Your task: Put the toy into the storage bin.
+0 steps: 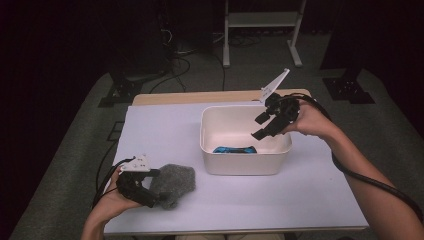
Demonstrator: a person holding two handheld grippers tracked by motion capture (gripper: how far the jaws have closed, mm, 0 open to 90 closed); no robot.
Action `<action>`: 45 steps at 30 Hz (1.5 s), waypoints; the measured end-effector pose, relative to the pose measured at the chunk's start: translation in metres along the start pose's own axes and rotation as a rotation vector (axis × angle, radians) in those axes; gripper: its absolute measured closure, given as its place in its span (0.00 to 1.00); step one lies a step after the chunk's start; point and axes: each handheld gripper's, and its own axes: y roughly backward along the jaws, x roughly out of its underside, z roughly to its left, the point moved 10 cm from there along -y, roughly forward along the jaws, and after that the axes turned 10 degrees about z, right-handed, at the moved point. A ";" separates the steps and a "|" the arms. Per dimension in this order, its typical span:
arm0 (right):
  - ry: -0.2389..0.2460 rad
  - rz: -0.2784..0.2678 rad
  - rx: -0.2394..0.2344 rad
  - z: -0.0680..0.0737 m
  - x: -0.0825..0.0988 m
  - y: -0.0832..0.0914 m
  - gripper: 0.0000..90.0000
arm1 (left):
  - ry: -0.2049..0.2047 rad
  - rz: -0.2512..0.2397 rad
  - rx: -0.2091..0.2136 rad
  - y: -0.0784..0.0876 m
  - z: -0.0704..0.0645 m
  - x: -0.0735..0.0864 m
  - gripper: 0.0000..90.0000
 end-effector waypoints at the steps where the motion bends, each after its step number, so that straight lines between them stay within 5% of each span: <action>1: 0.000 -0.002 0.001 0.000 0.000 0.002 0.35 | -0.001 0.000 0.000 0.000 0.000 0.000 0.10; 45: -0.127 -0.084 0.030 -0.001 0.078 0.039 0.36 | 0.019 0.012 0.015 -0.009 0.001 0.002 0.10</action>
